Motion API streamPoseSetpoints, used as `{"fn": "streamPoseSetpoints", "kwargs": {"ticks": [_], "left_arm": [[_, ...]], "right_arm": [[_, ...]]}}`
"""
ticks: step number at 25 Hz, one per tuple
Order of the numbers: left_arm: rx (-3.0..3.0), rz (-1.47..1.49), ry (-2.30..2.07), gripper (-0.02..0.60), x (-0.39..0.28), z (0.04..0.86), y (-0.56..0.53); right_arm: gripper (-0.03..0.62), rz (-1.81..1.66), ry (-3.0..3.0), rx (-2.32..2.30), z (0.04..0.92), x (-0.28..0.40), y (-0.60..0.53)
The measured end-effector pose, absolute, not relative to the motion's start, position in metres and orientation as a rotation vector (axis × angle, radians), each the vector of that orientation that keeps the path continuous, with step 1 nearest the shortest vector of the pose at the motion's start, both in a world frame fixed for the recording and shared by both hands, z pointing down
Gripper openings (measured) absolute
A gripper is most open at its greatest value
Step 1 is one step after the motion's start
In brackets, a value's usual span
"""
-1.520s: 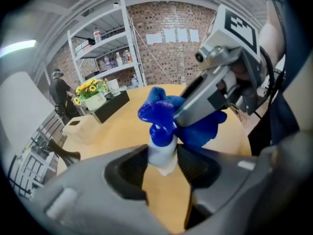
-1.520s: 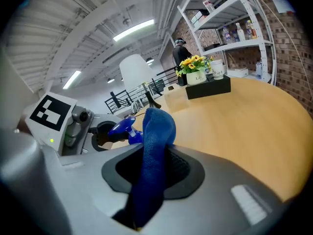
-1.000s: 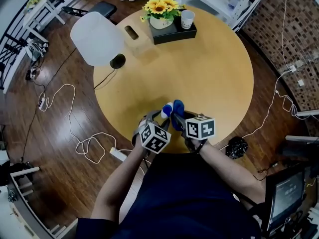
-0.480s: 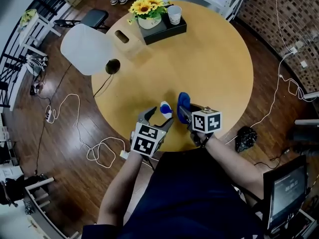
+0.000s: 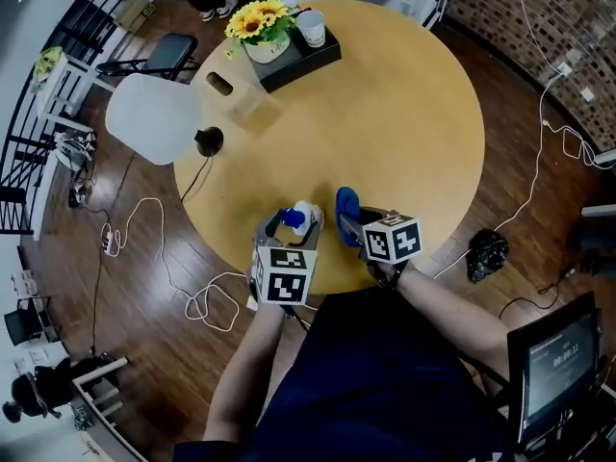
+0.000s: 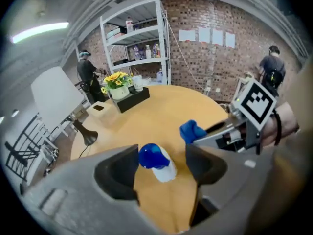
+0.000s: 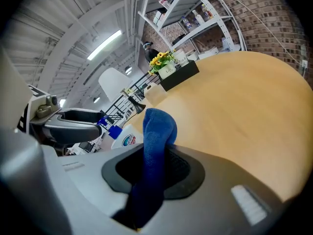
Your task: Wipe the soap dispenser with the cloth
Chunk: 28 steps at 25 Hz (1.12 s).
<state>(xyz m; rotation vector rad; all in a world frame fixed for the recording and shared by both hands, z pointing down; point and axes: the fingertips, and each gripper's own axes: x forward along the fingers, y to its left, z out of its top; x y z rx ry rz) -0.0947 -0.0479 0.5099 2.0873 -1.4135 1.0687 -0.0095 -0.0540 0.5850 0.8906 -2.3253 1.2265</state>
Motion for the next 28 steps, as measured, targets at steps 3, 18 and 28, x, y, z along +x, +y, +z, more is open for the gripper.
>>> {"fn": "streamPoseSetpoints", "kwargs": {"ticks": [3, 18, 28], "left_arm": [[2.126, 1.089, -1.450, 0.279, -0.093, 0.510, -0.048], [2.505, 1.291, -1.343, 0.276, -0.084, 0.541, -0.032], [2.290, 0.472, -1.458, 0.141, -0.093, 0.529, -0.072]], "right_arm": [[0.097, 1.225, -2.329, 0.874, 0.586, -0.010, -0.051], [0.097, 1.227, -2.317, 0.876, 0.587, 0.004, -0.045], [0.098, 1.220, -2.285, 0.936, 0.585, 0.013, -0.040]]}}
